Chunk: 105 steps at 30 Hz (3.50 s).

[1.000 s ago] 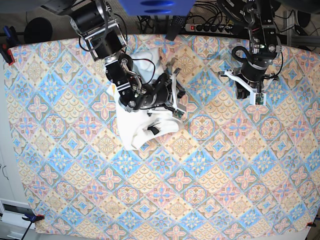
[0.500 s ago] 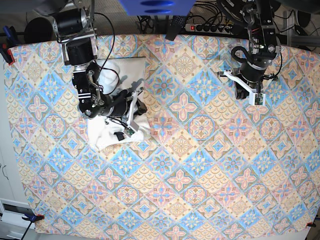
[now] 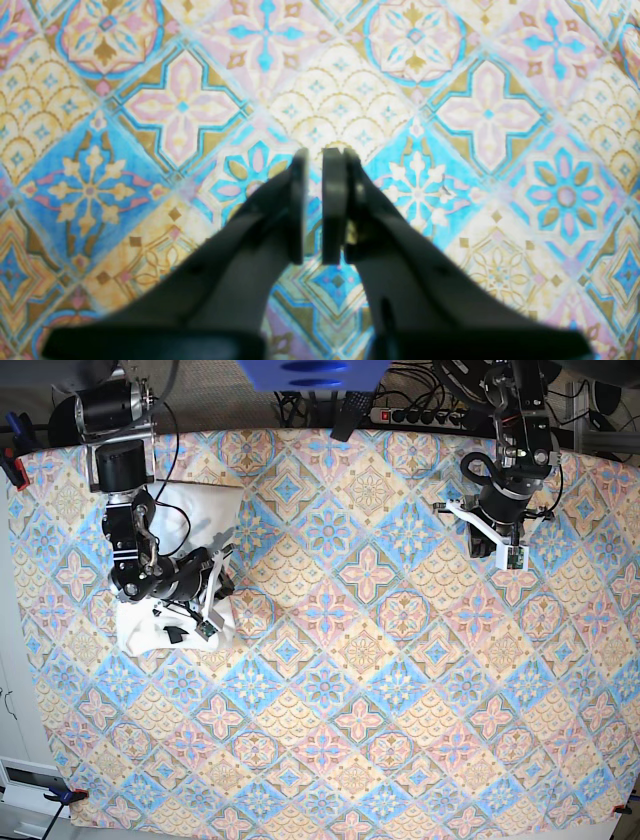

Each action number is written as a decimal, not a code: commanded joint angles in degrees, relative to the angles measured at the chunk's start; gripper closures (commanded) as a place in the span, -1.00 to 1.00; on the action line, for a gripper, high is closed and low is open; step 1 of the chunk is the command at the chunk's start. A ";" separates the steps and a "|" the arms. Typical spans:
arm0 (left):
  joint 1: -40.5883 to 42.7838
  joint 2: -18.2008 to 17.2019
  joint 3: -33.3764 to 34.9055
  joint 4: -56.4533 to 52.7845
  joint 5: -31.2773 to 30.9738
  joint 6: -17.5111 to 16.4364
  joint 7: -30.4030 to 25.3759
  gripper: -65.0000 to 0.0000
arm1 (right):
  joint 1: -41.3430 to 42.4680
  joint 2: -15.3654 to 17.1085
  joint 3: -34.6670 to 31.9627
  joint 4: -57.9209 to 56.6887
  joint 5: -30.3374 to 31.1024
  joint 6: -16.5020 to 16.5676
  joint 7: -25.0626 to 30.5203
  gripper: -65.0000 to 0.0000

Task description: Fold the T-shirt properly

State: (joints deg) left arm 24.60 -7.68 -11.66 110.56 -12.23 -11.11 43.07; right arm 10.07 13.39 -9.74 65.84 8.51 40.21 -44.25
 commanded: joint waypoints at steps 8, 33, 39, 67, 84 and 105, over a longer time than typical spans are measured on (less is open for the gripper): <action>-0.12 -0.27 0.63 0.87 -0.39 -0.18 -1.09 0.90 | -11.16 0.72 2.31 21.14 0.76 -0.21 -5.73 0.98; -1.26 1.22 2.65 0.87 -0.39 -0.18 -1.09 0.90 | -22.33 3.36 5.74 21.23 0.67 -0.21 -7.22 0.98; -1.26 1.22 2.65 0.87 -0.39 -0.18 -1.09 0.90 | -22.42 4.41 7.85 21.50 0.67 -0.21 -7.22 0.98; 21.51 -6.08 2.12 9.57 -13.40 -0.71 -1.62 0.91 | -46.24 4.06 29.74 42.95 0.85 -0.21 -7.40 1.00; 37.07 -8.71 0.28 2.10 -15.24 -0.71 -1.71 0.91 | -60.22 0.46 40.20 28.79 0.76 -0.21 -2.48 1.00; 16.24 -8.36 18.56 -34.91 -2.94 -0.27 -7.24 0.91 | -47.91 0.46 34.40 -24.83 -0.73 -0.21 24.95 1.00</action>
State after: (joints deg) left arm 40.03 -15.88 6.94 75.35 -15.18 -11.25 35.29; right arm -37.43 12.95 24.38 40.40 7.38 39.81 -19.94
